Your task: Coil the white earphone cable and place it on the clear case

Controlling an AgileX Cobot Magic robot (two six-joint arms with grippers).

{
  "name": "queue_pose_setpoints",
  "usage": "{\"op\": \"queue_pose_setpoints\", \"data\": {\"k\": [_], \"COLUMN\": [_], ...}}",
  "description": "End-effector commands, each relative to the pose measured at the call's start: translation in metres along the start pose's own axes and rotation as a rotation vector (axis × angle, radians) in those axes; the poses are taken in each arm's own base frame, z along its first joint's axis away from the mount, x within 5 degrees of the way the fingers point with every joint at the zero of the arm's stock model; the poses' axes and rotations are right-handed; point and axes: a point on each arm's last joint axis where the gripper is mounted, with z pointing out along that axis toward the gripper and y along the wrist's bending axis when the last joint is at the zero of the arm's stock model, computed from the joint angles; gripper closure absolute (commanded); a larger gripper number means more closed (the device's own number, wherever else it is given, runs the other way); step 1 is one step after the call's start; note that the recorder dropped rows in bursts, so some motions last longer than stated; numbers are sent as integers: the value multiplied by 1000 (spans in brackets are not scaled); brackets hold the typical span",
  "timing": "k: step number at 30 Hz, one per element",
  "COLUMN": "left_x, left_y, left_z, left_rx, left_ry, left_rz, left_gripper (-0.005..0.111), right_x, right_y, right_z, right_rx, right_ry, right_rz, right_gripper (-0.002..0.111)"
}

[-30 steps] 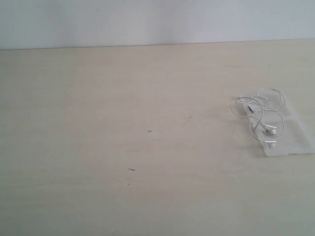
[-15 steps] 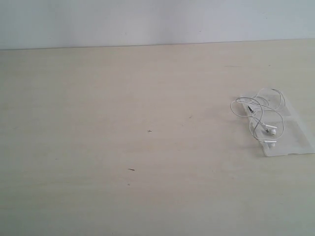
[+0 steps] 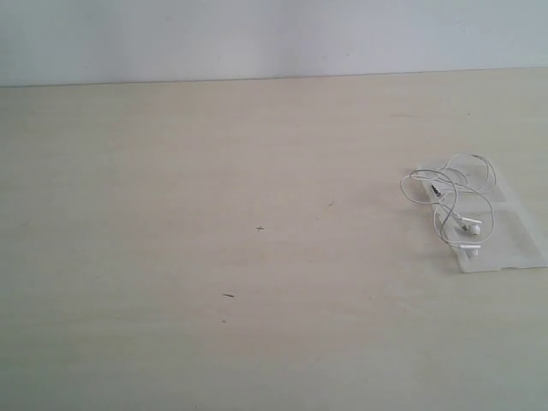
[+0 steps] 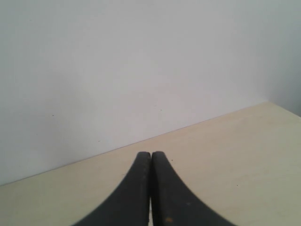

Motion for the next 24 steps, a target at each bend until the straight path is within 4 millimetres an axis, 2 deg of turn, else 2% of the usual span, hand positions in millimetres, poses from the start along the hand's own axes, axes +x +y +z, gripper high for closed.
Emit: {"op": "queue_pose_setpoints", "data": {"k": [1,7,14,24], "left_x": [2,1,-2,-2], "left_y": [2,5,13,13], "left_z": [0,0,-1,-1], "left_rx": [-21,-56,-148,-149], "left_ry": [10,2,-14,-15], "left_rz": [50,1,284,288], "left_gripper": [107,107,107,107], "right_x": [0,1,1,1], "right_y": [0,-1,-1,-1], "right_z": [0,0,0,0], "right_rx": [1,3,3,3], "right_ry": [-5,-3,-4,-4], "right_rz": [-17,-11,-13,-13], "right_gripper": [108,108,108,108]}}
